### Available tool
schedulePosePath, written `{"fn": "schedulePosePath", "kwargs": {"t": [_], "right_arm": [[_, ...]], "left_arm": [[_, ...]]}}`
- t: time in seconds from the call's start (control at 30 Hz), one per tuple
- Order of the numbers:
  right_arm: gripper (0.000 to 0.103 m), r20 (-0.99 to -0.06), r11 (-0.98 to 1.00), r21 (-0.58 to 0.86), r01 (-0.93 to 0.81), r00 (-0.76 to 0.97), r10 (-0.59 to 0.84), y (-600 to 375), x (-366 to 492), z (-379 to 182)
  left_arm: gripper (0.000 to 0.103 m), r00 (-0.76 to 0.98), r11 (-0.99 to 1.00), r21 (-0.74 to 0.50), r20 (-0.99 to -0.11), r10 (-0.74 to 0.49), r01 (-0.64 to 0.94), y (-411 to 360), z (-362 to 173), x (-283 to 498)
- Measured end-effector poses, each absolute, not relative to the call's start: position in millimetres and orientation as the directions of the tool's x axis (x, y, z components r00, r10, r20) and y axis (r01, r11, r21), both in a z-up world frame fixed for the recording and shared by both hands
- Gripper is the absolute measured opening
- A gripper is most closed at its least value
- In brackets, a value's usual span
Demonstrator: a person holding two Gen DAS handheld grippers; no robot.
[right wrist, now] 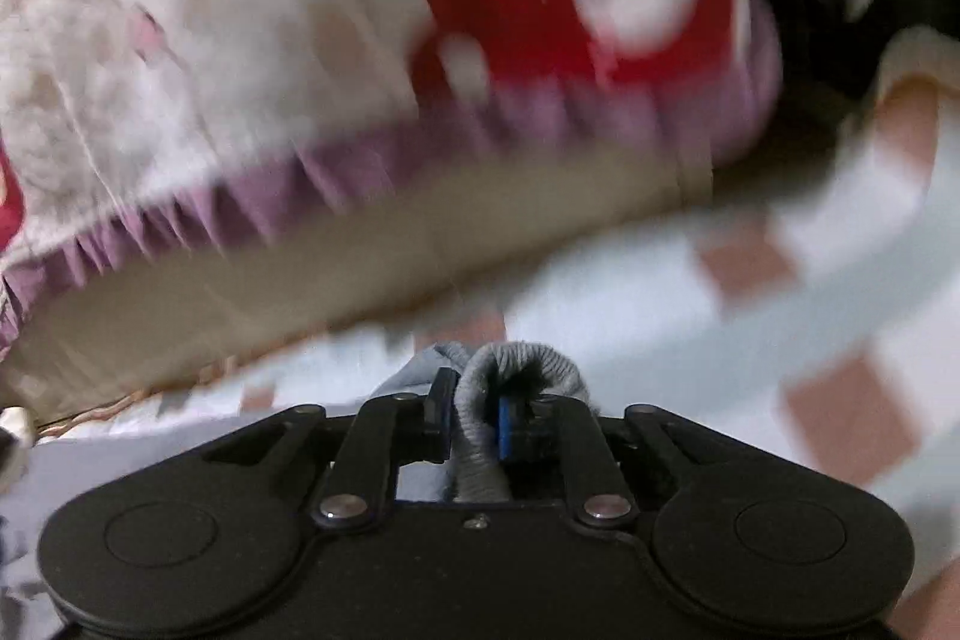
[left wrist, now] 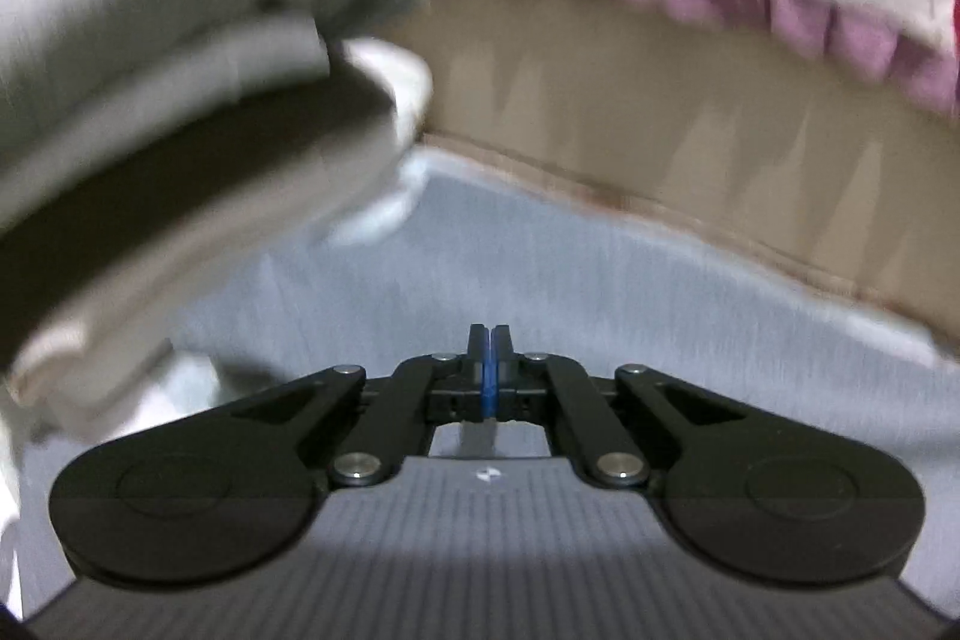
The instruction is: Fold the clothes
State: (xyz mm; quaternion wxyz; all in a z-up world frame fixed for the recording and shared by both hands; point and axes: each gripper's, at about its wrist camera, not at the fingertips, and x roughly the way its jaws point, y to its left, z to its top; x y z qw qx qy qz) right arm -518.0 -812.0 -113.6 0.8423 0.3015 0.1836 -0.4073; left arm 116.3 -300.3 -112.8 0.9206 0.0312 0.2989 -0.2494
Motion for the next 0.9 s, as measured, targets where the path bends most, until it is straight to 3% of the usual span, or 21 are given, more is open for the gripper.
{"fn": "schedulePosePath", "kwargs": {"t": [0.13,0.2,0.27,0.33,0.4,0.47,0.53,0.7,0.9], "right_arm": [[0.012,-0.481,0.497,0.279,0.821,0.568,-0.668,-827.6,-514.2,-69.1],[0.012,-0.517,0.468,0.215,0.857,0.506,-0.69,-844.3,-502.5,-72.2],[0.015,-0.615,0.456,0.102,0.884,0.416,-0.67,-861.6,-482.0,-94.4],[0.021,-0.703,0.457,0.135,0.879,0.41,-0.582,-878.3,-474.4,-120.5],[0.03,-0.722,0.46,0.174,0.871,0.431,-0.542,-859.5,-487.6,-121.3],[0.049,-0.738,0.462,0.212,0.861,0.451,-0.501,-840.6,-500.7,-122.1],[0.051,-0.753,0.462,0.251,0.851,0.471,-0.459,-821.8,-513.9,-123.0],[0.054,-0.778,0.453,0.346,0.822,0.521,-0.351,-774.7,-546.9,-125.0],[0.057,-0.792,0.421,0.422,0.803,0.553,-0.259,-716.9,-586.4,-129.4]], "left_arm": [[0.0,0.763,0.875,-0.117,-0.444,-0.469,0.469,-289.4,-83.0,115.6],[0.0,0.732,0.874,-0.129,-0.497,-0.465,0.468,-288.0,-91.2,122.8],[0.002,0.687,0.88,-0.124,-0.579,-0.439,0.458,-289.7,-110.5,122.5],[0.003,0.636,0.873,-0.128,-0.637,-0.436,0.47,-290.5,-127.7,115.8],[0.007,0.584,0.836,-0.123,-0.661,-0.47,0.534,-291.9,-139.0,97.6],[0.018,0.544,0.787,-0.062,-0.689,-0.479,0.614,-299.9,-145.2,75.8],[0.027,0.511,0.736,-0.012,-0.713,-0.481,0.677,-307.5,-149.8,56.3],[0.03,0.437,0.654,-0.016,-0.732,-0.523,0.757,-319.3,-140.5,14.7],[0.042,0.372,0.571,-0.025,-0.736,-0.566,0.82,-318.4,-129.1,-38.0]]}}
